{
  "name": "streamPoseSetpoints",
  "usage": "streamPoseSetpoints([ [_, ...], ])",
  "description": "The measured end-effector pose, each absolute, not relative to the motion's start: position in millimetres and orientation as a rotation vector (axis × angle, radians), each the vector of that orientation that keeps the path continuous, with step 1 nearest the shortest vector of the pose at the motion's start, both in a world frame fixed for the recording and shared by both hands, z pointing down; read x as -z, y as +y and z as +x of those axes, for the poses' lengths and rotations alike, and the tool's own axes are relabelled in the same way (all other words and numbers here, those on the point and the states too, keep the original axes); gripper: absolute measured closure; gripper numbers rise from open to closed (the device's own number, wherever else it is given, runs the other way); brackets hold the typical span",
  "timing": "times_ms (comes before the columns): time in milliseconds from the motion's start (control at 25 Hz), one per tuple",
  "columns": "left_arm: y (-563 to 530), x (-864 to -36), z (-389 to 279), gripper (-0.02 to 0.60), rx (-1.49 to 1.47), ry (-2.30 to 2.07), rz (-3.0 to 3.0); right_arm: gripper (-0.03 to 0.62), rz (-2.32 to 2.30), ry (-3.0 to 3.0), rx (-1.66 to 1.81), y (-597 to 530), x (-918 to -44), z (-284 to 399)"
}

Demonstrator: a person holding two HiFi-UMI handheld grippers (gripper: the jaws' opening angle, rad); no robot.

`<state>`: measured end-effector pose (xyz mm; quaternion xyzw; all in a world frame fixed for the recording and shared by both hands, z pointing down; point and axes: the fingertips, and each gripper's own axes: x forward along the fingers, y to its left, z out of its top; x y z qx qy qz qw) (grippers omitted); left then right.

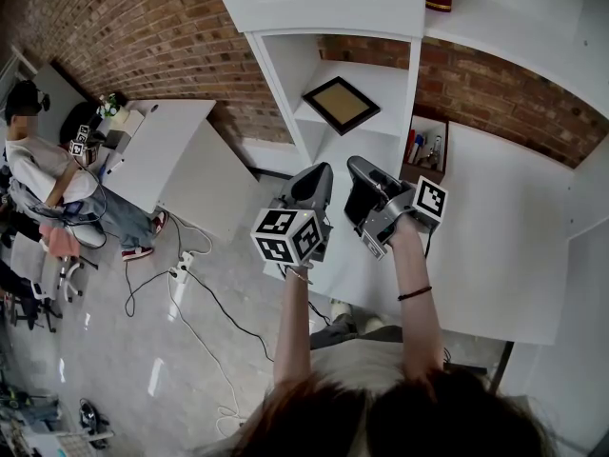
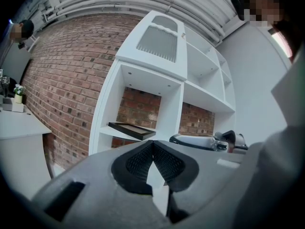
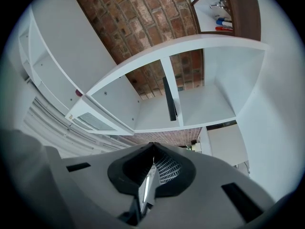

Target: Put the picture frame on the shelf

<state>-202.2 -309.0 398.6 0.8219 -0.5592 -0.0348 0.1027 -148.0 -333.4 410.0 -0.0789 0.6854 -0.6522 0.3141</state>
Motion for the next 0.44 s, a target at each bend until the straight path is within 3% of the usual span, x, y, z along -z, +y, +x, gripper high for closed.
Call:
streamPoseSetpoints([
  [440, -315.1, -399.3, -203.8, 0.571, 0.102, -1.655, 2.422, 0.585, -0.193, 1.792, 1.721, -338.9, -409.7, -148.4],
])
